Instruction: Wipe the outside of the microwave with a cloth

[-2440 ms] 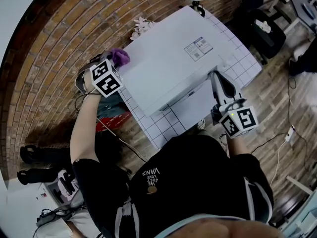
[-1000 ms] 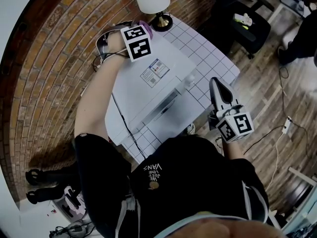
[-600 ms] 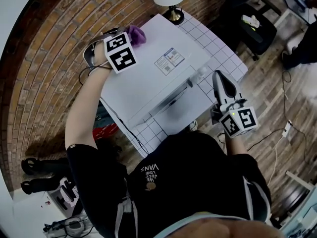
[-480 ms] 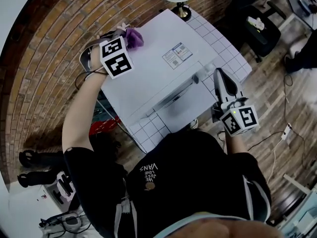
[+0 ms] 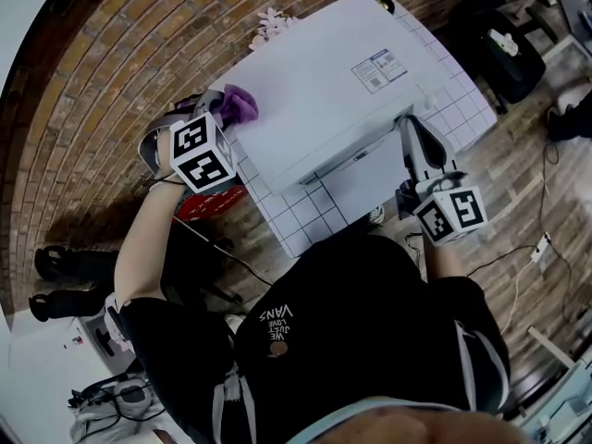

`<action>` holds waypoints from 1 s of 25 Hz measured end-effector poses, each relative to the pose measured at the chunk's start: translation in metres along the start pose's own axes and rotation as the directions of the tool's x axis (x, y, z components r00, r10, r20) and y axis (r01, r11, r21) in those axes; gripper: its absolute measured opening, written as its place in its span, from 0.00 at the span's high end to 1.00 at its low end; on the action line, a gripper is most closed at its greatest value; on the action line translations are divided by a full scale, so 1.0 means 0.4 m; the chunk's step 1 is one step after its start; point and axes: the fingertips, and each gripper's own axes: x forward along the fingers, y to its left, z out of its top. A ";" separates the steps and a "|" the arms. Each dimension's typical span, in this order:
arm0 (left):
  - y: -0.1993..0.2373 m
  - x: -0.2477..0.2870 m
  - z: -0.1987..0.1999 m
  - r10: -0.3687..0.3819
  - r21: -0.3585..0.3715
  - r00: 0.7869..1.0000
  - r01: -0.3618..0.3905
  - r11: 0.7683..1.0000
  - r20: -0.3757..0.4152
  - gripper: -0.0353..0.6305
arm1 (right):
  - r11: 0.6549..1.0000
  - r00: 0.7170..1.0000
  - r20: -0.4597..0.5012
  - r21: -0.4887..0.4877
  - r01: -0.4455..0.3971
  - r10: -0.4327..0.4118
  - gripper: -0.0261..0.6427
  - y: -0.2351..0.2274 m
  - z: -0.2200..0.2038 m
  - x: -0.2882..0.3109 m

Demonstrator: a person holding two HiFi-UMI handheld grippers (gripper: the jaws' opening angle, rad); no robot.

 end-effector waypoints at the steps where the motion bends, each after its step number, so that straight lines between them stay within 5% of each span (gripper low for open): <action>1: -0.020 -0.006 -0.010 -0.011 -0.008 1.000 0.011 1.000 0.007 0.75 | 1.000 1.000 -0.001 0.003 -0.004 0.004 0.96 0.013 -0.006 0.001; 6: -0.074 -0.013 -0.021 -0.044 -0.017 0.999 0.044 0.999 0.032 0.75 | 1.000 1.000 -0.004 -0.003 -0.010 0.010 0.96 0.048 -0.015 -0.003; 10: -0.068 0.003 0.032 -0.030 0.044 0.999 0.028 0.999 0.033 0.75 | 1.000 1.000 0.004 -0.005 0.009 -0.009 0.96 0.030 -0.006 -0.014; 25: 0.106 0.125 0.448 -0.025 0.188 0.994 0.006 0.982 0.103 0.75 | 0.996 0.996 0.018 0.019 0.086 -0.087 0.96 -0.203 0.056 -0.081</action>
